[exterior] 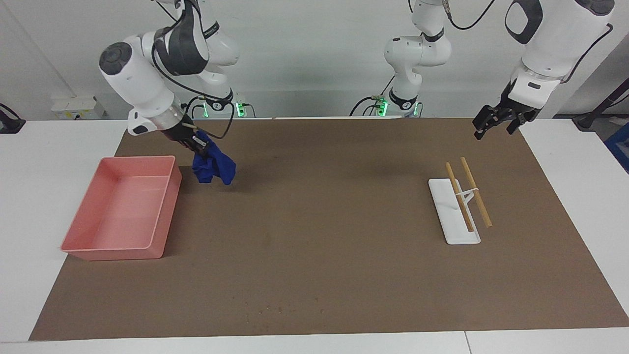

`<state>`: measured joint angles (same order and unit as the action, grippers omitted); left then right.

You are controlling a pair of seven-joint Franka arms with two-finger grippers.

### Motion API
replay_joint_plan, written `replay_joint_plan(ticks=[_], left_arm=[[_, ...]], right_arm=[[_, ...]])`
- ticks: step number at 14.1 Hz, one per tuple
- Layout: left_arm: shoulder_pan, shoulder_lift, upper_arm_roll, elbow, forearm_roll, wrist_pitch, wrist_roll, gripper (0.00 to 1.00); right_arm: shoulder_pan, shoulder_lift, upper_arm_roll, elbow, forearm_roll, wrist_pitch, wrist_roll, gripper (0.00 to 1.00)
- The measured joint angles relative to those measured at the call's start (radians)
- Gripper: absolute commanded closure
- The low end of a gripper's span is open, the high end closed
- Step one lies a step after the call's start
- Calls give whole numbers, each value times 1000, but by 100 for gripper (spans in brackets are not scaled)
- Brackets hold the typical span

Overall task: Wipe water with towel using both arms
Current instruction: 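Lower the cloth into the pink bin and open the right gripper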

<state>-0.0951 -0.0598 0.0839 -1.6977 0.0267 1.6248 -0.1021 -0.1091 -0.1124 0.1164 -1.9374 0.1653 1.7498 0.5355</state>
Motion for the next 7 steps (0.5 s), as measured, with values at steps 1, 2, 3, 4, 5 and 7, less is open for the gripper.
replay_joint_plan(ticks=[1, 2, 3, 4, 5, 7], left_arm=[[0, 5, 0, -2, 0, -1, 3, 0], [0, 7, 0, -8, 0, -1, 6, 0], [0, 8, -1, -16, 0, -1, 7, 0], [0, 8, -1, -22, 0, -1, 7, 0], [0, 8, -1, -26, 0, -1, 7, 0], [0, 7, -1, -31, 0, -1, 8, 0]], right_arm=[[-19, 0, -1, 44, -24, -30, -5, 100], [-38, 1, -2, 78, -46, -57, -25, 100], [-59, 1, -4, 104, -71, -81, -57, 100], [-84, 2, -4, 120, -96, -94, -100, 100], [-114, 3, -5, 125, -114, -95, -153, 100], [-187, 14, -7, 123, -143, -88, -294, 100]])
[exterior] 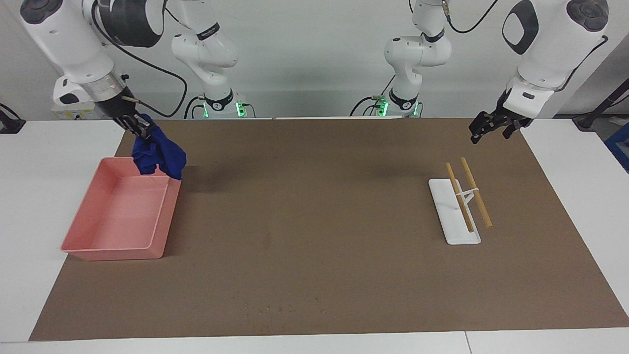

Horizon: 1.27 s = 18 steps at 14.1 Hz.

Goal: Wipe water with towel using both arms

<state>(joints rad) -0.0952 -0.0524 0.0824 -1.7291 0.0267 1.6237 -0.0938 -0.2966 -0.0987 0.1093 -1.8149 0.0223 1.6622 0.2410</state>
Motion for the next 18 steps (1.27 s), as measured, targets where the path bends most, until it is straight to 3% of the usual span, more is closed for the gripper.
replay_joint_plan(ticks=[5, 12, 14, 15, 18], left_arm=[[0, -1, -3, -8, 0, 0, 2, 0], [-3, -1, -9, -9, 0, 5, 4, 0], [-3, -1, -12, -9, 0, 6, 5, 0], [-3, -1, -14, -9, 0, 6, 7, 0], [-3, -2, -27, -9, 0, 3, 19, 0]], right_arm=[[-129, 49, -3, -131, -68, 198, -310, 100], [-132, 132, 0, -219, -96, 278, -373, 97], [-129, 145, 3, -225, -96, 288, -373, 40], [-129, 145, 5, -225, -96, 288, -373, 19], [-129, 142, 10, -212, -96, 288, -373, 12]])
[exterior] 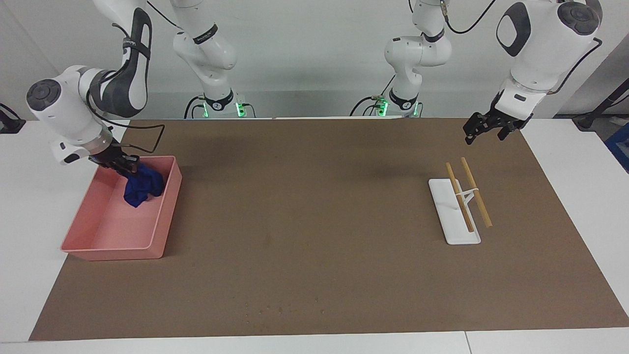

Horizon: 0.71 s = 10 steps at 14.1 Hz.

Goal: Wipe water with towel using both arms

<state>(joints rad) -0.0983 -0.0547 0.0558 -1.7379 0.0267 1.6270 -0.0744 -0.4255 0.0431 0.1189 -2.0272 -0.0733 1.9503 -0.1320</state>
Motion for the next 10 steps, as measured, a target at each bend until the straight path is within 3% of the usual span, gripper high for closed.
replay_joint_plan(ticks=[5, 10], left_arm=[[0, -15, -69, 0, -4, -8, 3, 0], [0, -15, -68, 0, -4, -8, 3, 0]], right_arm=[[38, -62, 15, 76, 0, -57, 1, 8], [181, -119, 18, 203, 8, -199, 129, 6]])
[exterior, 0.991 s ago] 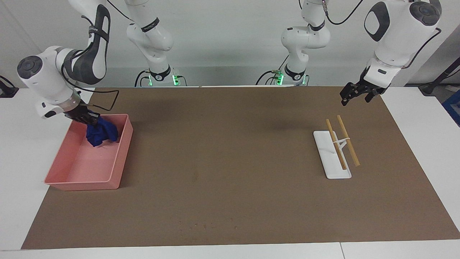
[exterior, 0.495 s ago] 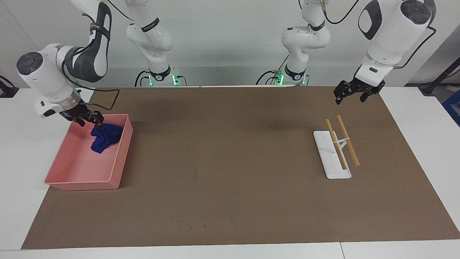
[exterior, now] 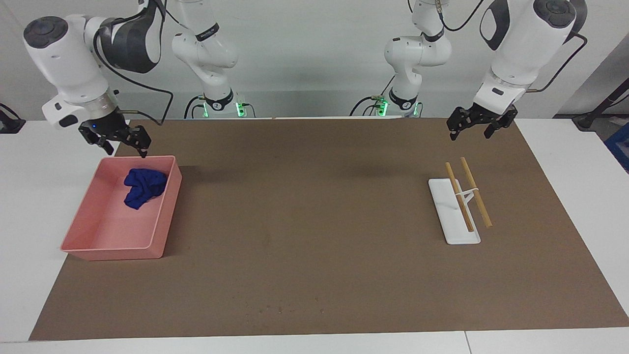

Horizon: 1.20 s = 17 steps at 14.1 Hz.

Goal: Wipe water with towel using both arms

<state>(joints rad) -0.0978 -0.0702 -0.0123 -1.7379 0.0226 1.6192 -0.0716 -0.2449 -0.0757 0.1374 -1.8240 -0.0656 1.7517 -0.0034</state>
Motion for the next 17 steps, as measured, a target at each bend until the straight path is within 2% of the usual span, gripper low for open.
replay_joint_plan(ticks=[5, 8, 11, 17], left_arm=[[0, 0, -1, 0, 0, 0, 0, 0], [0, -1, -1, 0, 0, -1, 0, 0], [0, -1, -1, 0, -1, -1, 0, 0], [-1, -3, -2, 0, -1, -2, 0, 0]], right_arm=[[171, 7, 4, 148, 5, -128, 206, 6], [244, 42, 5, 269, 3, -228, 290, 5], [245, 75, -7, 337, 3, -272, 301, 2], [204, 77, -18, 339, 5, -307, 282, 1]])
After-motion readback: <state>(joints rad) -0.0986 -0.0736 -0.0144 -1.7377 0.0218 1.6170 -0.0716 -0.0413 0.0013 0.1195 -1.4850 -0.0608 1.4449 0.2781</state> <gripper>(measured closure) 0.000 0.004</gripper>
